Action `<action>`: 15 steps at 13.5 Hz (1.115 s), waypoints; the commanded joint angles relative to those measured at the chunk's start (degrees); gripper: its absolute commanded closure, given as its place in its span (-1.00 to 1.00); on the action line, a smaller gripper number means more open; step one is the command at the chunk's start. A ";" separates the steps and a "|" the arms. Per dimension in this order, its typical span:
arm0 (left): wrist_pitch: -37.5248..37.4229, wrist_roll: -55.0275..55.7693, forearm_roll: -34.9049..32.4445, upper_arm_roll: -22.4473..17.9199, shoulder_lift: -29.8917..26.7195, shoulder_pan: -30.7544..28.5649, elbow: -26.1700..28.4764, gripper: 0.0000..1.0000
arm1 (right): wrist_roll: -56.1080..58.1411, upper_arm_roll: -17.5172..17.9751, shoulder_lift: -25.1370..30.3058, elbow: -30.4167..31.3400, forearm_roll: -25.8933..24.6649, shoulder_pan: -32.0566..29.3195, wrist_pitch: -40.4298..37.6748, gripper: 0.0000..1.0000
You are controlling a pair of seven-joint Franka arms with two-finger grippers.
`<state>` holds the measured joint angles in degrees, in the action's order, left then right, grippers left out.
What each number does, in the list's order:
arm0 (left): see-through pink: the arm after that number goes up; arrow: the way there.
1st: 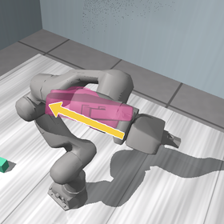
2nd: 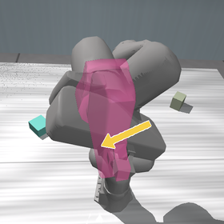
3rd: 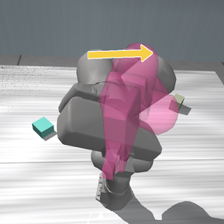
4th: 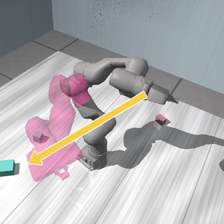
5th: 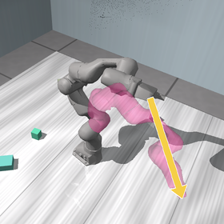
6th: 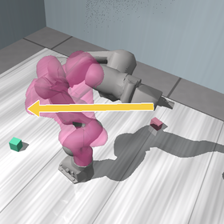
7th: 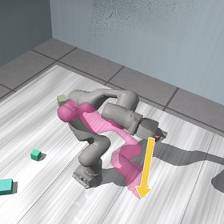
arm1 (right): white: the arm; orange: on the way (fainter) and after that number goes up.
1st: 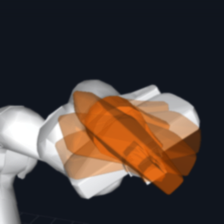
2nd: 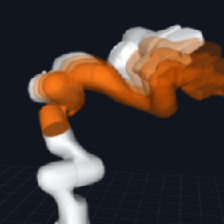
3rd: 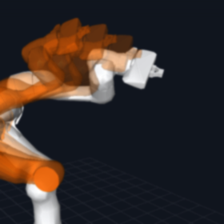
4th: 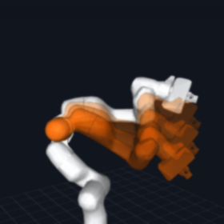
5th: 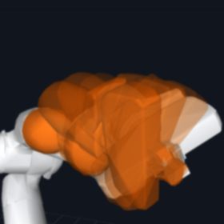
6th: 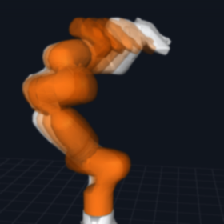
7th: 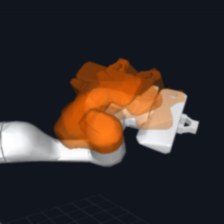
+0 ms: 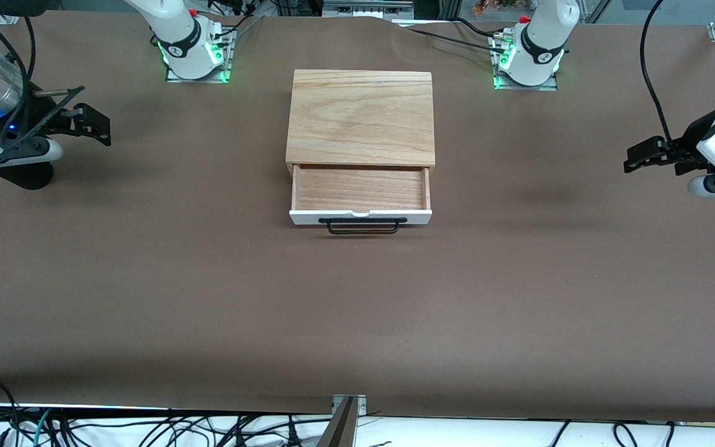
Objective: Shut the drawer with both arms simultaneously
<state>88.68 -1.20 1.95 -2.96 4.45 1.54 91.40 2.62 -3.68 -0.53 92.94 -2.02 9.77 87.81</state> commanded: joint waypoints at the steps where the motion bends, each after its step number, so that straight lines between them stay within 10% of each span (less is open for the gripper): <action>1: -0.52 0.41 -0.55 0.85 -0.23 -0.40 -0.44 -1.00 | 0.37 0.16 0.35 -0.39 -0.17 -0.63 0.08 -1.00; 15: -0.61 0.32 -0.55 0.85 -0.14 -0.31 -0.44 -1.00 | 0.11 0.51 0.09 -0.04 1.06 -0.37 0.08 -1.00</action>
<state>88.67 -1.20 1.95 -2.75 4.44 1.56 91.40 2.61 -3.65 -0.64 92.87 -1.88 9.80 87.85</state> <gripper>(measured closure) 0.000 0.000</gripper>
